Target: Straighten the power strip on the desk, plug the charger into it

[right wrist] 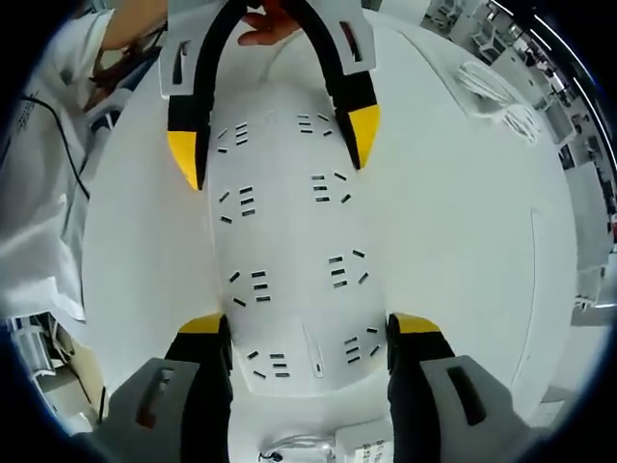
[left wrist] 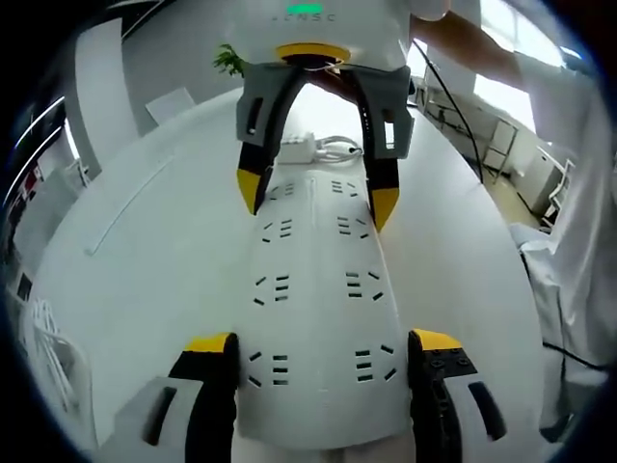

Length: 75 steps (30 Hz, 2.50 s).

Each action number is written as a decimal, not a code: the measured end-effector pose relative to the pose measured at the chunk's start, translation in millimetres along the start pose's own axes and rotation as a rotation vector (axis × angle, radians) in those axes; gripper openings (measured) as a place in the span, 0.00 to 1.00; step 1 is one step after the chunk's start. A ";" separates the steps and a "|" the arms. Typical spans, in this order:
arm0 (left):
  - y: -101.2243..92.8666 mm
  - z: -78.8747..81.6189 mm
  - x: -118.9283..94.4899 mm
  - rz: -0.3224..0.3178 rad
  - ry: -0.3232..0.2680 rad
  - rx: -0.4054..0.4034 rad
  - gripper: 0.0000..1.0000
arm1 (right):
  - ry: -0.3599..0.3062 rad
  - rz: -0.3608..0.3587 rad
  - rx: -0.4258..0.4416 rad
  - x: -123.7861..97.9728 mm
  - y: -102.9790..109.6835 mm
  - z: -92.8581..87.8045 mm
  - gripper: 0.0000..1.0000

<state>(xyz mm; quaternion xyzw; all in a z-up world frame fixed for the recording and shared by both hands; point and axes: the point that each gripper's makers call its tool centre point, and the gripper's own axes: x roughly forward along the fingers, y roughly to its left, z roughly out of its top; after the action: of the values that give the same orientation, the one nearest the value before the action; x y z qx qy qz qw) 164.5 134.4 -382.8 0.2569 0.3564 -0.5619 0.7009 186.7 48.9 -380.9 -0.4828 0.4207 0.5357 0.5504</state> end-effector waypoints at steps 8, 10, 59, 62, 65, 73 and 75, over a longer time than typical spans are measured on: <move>6.7 3.3 1.4 -0.029 -0.010 0.032 0.73 | 0.008 -0.010 0.041 -0.3 1.3 -2.2 0.64; 7.5 3.9 1.9 -0.036 -0.010 0.041 0.73 | 0.003 -0.014 0.055 -0.4 2.5 -2.6 0.64; 5.8 5.3 3.7 -0.106 -0.011 0.139 0.73 | -0.030 -0.076 0.255 -3.6 21.7 -6.0 0.64; 5.7 5.5 3.7 -0.109 -0.011 0.143 0.73 | -0.025 -0.079 0.266 -3.9 23.2 -5.8 0.64; 5.7 5.7 3.9 -0.110 -0.010 0.145 0.73 | -0.020 -0.082 0.274 -4.2 24.2 -5.9 0.64; 5.7 6.0 4.0 -0.112 -0.013 0.146 0.74 | -0.021 -0.086 0.282 -4.5 24.5 -5.8 0.64; 5.9 6.1 4.1 -0.112 -0.014 0.146 0.74 | -0.020 -0.085 0.282 -4.4 24.4 -5.8 0.64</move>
<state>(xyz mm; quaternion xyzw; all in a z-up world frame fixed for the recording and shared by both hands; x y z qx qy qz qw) 171.9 128.7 -382.5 0.2831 0.3233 -0.6264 0.6503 162.4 41.4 -379.6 -0.4127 0.4655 0.4522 0.6392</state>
